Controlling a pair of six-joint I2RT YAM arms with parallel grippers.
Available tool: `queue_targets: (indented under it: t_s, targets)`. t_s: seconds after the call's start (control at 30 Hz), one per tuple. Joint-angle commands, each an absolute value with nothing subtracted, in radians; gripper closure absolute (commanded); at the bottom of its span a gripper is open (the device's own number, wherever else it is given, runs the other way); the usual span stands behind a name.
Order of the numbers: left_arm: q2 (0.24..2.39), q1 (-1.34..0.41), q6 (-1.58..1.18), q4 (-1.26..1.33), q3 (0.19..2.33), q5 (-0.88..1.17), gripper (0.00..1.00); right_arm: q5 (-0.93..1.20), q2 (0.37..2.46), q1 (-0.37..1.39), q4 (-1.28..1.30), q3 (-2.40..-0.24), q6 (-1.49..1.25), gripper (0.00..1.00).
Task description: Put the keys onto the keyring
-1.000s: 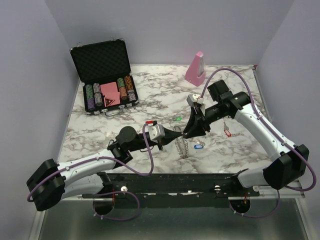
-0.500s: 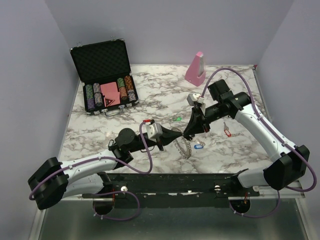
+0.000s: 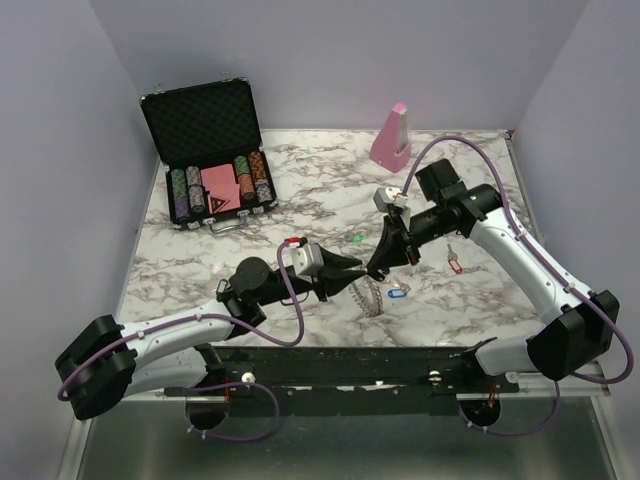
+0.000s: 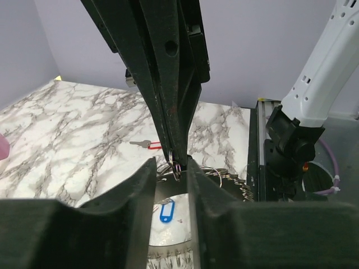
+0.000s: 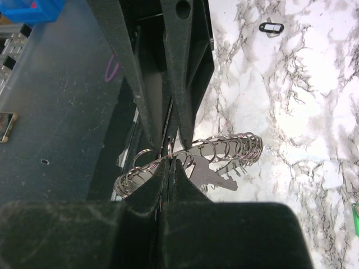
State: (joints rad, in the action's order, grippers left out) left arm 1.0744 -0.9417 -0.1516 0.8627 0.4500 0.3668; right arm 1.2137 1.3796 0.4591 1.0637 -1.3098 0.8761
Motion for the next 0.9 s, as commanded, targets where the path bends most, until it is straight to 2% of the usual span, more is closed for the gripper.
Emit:
queue_targets:
  t_s: [0.0, 0.13, 0.43, 0.73, 0.87]
  targets:
    - [1.039, -0.930, -0.158, 0.815, 0.459, 0.370, 0.57, 1.181, 1.353, 0.468, 1.074, -1.315, 0.876, 1.00]
    - [0.993, -0.917, -0.141, 0.714, 0.480, 0.376, 0.48, 1.131, 1.355, 0.468, 1.077, -1.321, 0.877, 1.00]
    - [0.946, -0.902, -0.011, 0.212, 0.679, 0.373, 0.37, 1.006, 1.379, 0.476, 1.180, -1.391, 0.948, 1.00]
    - [1.046, -0.917, 0.070, 0.198, 0.759, 0.431, 0.36, 0.982, 1.387, 0.477, 1.183, -1.402, 0.942, 1.00]
    - [1.098, -0.930, 0.080, 0.204, 0.801, 0.434, 0.43, 0.980, 1.385, 0.477, 1.178, -1.396, 0.936, 1.00]
